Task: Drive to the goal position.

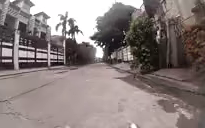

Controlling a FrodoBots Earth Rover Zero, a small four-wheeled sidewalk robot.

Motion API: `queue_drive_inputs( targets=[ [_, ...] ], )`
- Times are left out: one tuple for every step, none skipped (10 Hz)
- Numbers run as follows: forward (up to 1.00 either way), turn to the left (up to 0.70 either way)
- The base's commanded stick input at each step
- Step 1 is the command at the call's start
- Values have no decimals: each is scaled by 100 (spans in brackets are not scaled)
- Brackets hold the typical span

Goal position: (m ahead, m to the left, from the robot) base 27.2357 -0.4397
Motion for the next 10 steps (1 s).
queue_drive_inputs(
  targets=[
    [100,0],
    [100,0],
    [100,0],
    [100,0],
    [100,0],
    [100,0],
    [100,0],
    [100,0],
    [100,0],
    [100,0]
  ],
)
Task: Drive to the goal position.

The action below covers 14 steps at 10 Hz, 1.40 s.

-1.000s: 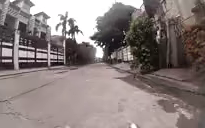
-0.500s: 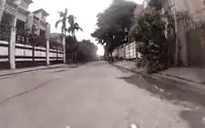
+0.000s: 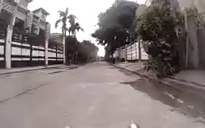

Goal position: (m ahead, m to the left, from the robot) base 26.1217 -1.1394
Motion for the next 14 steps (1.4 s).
queue_drive_inputs(
  targets=[
    [100,0],
    [100,0],
    [100,0],
    [100,0],
    [100,0],
    [100,0],
    [100,0],
    [100,0],
    [100,0],
    [100,0],
    [100,0],
    [100,0],
    [100,0],
    [100,0]
  ],
)
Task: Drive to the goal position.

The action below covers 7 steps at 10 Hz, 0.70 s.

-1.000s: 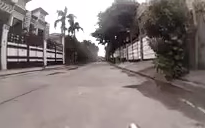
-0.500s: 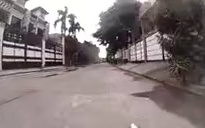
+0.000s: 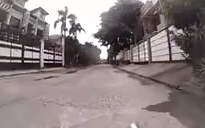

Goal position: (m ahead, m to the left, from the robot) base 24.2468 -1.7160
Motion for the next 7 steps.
queue_drive_inputs(
  targets=[
    [100,0],
    [100,0],
    [100,0],
    [100,0],
    [100,0],
    [100,0],
    [100,0]
  ],
)
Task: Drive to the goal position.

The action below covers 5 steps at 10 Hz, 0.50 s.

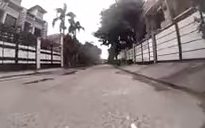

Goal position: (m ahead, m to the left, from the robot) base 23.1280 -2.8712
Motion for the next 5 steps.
queue_drive_inputs(
  targets=[
    [100,0],
    [100,0],
    [100,0],
    [100,0],
    [100,0]
  ],
)
